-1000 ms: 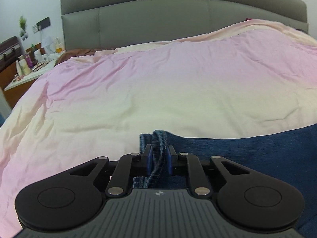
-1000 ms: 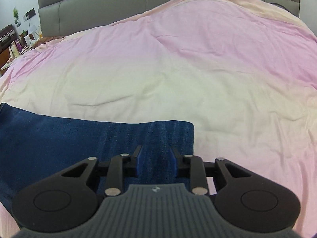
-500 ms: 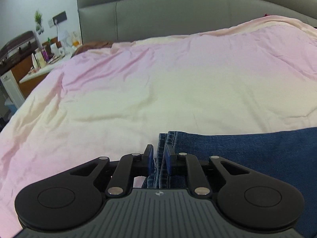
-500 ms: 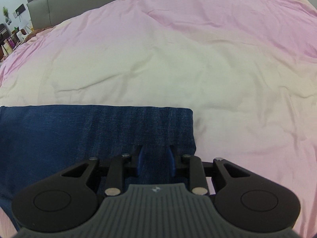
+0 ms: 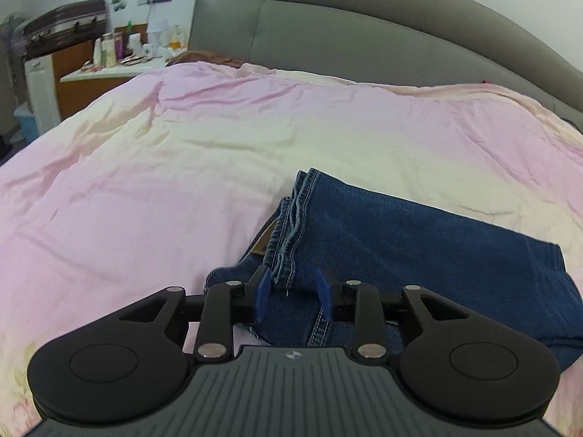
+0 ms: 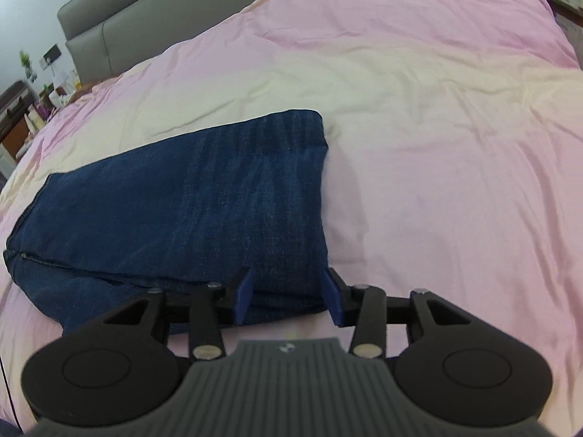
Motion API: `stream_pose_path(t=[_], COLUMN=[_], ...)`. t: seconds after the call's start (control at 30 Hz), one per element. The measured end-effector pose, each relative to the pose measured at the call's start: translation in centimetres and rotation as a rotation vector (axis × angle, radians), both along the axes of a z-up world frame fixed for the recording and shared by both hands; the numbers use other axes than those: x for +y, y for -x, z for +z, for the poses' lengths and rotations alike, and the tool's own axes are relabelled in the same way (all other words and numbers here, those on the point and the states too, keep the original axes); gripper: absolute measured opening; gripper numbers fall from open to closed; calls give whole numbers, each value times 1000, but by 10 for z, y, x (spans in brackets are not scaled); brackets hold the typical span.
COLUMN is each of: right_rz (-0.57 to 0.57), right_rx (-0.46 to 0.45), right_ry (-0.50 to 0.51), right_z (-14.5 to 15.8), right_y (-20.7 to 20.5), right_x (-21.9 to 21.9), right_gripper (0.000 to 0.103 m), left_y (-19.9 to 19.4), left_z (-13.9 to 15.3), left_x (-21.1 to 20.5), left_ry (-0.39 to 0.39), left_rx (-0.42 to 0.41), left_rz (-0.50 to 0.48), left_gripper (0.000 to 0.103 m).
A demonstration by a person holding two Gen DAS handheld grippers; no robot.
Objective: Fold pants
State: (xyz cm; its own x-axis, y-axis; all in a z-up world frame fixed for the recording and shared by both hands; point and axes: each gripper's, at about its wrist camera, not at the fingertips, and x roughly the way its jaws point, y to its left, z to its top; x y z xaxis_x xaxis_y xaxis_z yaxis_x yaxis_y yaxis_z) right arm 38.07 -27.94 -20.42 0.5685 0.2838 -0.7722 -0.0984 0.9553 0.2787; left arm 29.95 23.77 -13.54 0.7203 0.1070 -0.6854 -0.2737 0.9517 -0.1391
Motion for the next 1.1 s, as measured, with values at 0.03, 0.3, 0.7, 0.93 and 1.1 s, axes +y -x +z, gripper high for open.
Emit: stream_pose_path(t=[0.03, 0.3, 0.7, 0.93, 1.1], right_rz=[-24, -66, -141, -101, -115], right_rx=[-6, 15, 212, 161, 119], right_ry=[-22, -145, -555, -561, -537], right_z=[-2, -12, -83, -51, 7], right_y=[4, -18, -82, -76, -66], right_x=[-4, -15, -44, -39, -38], right_gripper=[41, 57, 46, 15, 9], left_y=[4, 4, -16, -28, -14], left_z=[-1, -46, -90, -48, -18], left_x=[2, 50, 67, 50, 31], left_ry=[41, 439, 526, 373, 316], left_rx=[-14, -9, -28, -10, 7], left_rz=[23, 340, 393, 312, 271], left_gripper=[62, 90, 61, 20, 18])
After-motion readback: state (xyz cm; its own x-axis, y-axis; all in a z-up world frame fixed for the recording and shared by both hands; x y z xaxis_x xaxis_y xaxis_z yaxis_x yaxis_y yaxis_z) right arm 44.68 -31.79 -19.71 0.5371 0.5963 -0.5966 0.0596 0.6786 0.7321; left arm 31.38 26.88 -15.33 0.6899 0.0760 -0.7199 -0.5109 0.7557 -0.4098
